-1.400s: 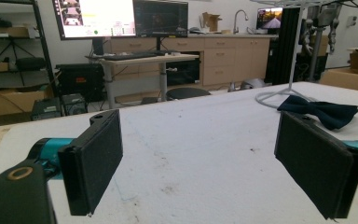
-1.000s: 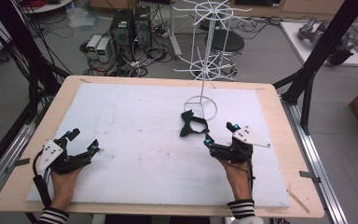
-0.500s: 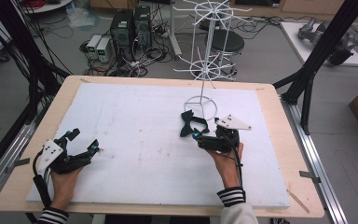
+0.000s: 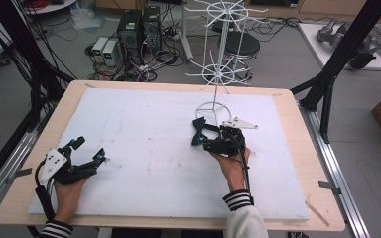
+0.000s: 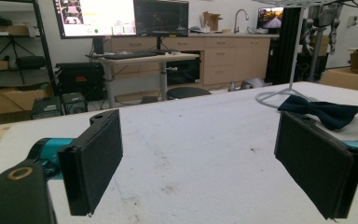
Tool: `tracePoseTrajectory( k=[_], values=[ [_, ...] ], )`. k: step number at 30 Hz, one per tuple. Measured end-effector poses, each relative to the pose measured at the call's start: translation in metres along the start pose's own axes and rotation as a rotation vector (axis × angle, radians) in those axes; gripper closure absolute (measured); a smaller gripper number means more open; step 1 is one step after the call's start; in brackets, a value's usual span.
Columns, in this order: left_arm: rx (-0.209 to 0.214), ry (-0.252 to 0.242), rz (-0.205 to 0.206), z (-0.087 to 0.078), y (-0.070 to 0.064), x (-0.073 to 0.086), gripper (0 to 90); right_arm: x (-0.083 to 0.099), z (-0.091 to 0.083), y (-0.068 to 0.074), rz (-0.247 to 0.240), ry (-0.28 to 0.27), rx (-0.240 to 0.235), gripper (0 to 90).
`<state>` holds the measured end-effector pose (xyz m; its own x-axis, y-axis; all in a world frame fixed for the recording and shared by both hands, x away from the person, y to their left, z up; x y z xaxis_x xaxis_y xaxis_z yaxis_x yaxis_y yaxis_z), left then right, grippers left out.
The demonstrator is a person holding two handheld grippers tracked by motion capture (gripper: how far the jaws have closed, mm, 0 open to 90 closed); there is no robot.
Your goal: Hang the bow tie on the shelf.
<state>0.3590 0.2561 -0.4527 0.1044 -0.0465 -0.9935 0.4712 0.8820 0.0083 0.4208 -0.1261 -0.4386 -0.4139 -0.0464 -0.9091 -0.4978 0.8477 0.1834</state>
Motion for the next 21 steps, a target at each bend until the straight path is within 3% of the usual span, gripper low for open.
tracePoseTrajectory(
  k=[11, 21],
  values=[
    [0.001, 0.0, 0.0, 0.0, 0.0, 0.0, 15.6, 0.01, 0.026, 0.0, 0.021, 0.119, 0.02, 16.2],
    [0.002, 0.001, -0.001, 0.0, 0.0, 0.0, 15.6, 0.02, 0.037, -0.005, 0.042, 0.187, 0.056, 29.1]
  ],
)
Point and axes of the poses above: each handheld gripper's, and its own axes: z roughly forward along the jaws, x roughly out of its underside, y roughly to its left, the point moved 9 cm from there along z, roughly forward along the jaws, and after that the axes turned 5 degrees about -y, right-handed, at the moved point
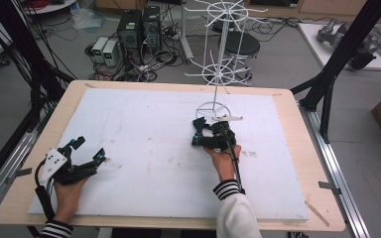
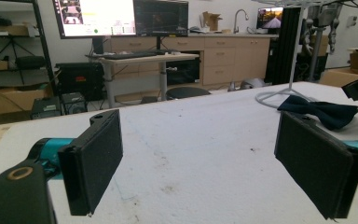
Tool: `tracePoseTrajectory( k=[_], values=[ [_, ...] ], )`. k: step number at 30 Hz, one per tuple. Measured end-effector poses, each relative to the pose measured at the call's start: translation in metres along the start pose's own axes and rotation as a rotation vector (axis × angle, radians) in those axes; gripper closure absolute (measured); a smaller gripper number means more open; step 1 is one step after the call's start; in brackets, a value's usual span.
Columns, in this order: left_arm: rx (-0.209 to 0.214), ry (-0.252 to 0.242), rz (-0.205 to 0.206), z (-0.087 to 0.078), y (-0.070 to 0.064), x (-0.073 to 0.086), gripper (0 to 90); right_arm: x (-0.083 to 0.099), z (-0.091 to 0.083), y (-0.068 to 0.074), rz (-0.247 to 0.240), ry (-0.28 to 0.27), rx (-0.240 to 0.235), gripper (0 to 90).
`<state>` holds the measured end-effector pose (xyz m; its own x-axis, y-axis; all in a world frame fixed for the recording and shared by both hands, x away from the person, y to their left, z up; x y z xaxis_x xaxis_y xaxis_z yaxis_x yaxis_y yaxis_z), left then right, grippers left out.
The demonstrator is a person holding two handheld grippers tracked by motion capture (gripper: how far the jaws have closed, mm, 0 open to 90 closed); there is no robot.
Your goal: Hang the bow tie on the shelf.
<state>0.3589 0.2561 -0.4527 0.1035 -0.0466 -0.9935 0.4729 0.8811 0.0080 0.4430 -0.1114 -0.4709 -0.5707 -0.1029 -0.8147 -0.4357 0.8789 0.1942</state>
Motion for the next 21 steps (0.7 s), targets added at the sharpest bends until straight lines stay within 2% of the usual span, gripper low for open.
tracePoseTrajectory(
  k=[5, 15, 21],
  values=[
    [0.0, -0.001, 0.0, 0.0, 0.0, 0.0, 15.6, 0.002, 0.004, -0.003, 0.0, 0.029, 0.024, 35.8],
    [0.002, 0.002, -0.002, 0.0, 0.0, 0.0, 15.6, 0.015, 0.013, -0.003, 0.028, 0.125, 0.012, 44.3],
    [0.002, 0.002, -0.002, 0.0, 0.0, 0.0, 15.6, 0.017, 0.015, -0.004, 0.008, 0.142, 0.011, 50.7]
  ],
)
Point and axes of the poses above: each handheld gripper's, and its own axes: z roughly forward along the jaws, x roughly out of its underside, y roughly to its left, the point moved 9 cm from there along z, roughly forward along the jaws, and after that the axes turned 5 degrees about -y, right-handed, at the moved point
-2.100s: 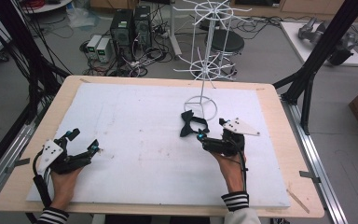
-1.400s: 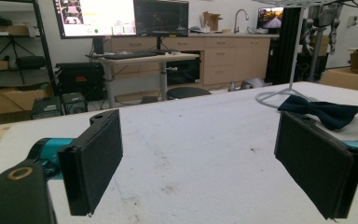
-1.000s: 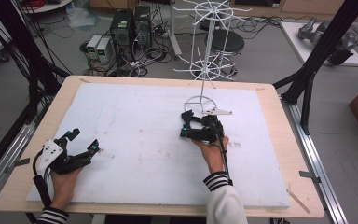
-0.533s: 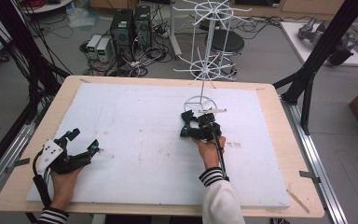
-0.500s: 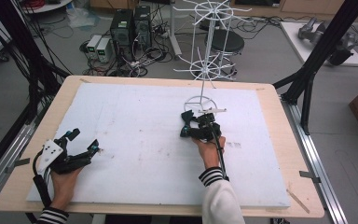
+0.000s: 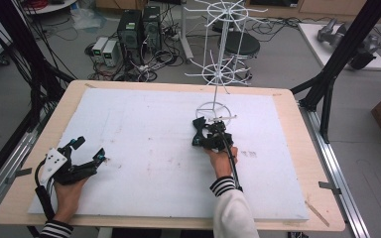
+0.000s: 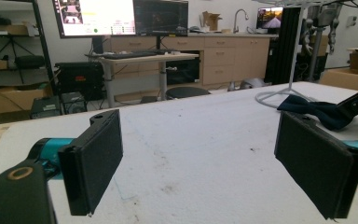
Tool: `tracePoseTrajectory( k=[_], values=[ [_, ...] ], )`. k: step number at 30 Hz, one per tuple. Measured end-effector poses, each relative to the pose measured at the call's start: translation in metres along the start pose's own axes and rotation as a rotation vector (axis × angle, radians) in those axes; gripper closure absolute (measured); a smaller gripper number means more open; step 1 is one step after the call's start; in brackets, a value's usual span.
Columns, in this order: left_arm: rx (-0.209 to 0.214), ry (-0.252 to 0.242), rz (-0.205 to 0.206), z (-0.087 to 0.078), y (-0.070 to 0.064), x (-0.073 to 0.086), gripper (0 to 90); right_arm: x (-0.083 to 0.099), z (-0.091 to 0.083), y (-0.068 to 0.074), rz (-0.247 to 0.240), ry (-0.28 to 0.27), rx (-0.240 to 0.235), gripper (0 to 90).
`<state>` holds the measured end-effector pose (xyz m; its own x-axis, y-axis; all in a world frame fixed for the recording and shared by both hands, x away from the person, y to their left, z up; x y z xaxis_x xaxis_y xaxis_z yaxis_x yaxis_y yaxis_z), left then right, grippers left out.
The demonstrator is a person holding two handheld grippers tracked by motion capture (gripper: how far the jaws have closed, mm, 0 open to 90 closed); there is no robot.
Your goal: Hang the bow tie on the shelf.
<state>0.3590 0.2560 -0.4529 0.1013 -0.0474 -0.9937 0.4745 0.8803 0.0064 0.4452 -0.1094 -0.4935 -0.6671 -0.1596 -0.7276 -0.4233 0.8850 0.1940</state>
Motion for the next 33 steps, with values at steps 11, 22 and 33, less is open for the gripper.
tracePoseTrajectory(
  k=[11, 22, 33],
  values=[
    [0.001, 0.001, -0.001, 0.0, 0.0, 0.0, 15.6, 0.005, 0.002, -0.002, -0.058, 0.043, 0.032, 71.8],
    [0.002, 0.0, -0.001, 0.0, 0.0, 0.0, 15.6, 0.005, 0.002, 0.002, -0.105, 0.05, 0.039, 83.8],
    [0.002, 0.0, 0.0, 0.0, 0.0, 0.0, 15.6, -0.002, -0.009, 0.012, -0.139, -0.009, 0.014, 84.3]
  ],
)
Point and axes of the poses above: each handheld gripper's, and its own axes: z roughly forward along the jaws, x roughly out of its underside, y roughly to its left, the point moved 9 cm from there along z, roughly forward along the jaws, and after that the axes turned 5 degrees about -y, right-handed, at the moved point
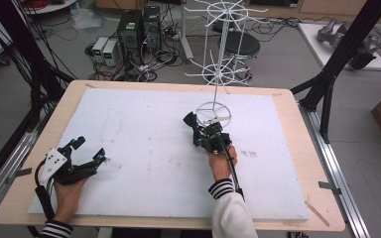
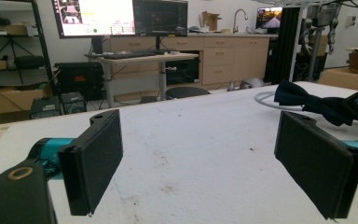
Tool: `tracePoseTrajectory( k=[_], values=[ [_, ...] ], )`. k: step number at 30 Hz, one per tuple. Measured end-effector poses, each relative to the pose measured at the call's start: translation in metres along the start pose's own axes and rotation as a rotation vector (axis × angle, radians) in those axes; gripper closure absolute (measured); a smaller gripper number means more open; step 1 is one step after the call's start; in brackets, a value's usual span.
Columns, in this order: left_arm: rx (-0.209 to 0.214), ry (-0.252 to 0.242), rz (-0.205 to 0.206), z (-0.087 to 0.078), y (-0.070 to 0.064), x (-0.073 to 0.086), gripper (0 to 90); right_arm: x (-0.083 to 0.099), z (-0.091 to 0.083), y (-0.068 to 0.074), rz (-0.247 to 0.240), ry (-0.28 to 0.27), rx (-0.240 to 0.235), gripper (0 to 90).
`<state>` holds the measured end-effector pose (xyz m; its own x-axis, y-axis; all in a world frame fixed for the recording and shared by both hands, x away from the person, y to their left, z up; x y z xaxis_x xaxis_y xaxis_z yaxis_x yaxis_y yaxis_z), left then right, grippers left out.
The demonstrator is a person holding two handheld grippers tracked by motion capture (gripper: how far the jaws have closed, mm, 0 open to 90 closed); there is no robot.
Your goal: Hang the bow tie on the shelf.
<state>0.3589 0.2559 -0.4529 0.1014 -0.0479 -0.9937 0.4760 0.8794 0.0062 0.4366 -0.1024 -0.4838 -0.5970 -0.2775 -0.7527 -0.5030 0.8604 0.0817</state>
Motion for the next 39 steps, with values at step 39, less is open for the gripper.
tracePoseTrajectory(
  k=[39],
  values=[
    [0.001, -0.002, 0.009, 0.0, -0.001, 0.0, 15.7, -0.036, -0.078, 0.028, -0.129, -0.365, -0.004, 84.2]
  ],
)
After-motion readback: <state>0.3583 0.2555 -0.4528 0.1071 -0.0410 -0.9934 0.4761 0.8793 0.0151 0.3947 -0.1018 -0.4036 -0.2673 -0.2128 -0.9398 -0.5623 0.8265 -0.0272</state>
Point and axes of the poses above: each handheld gripper's, and its own axes: z roughly forward along the jaws, x roughly out of its underside, y roughly to its left, the point moved 9 cm from there along z, roughly forward along the jaws, and after that the axes turned 5 degrees about -y, right-handed, at the moved point
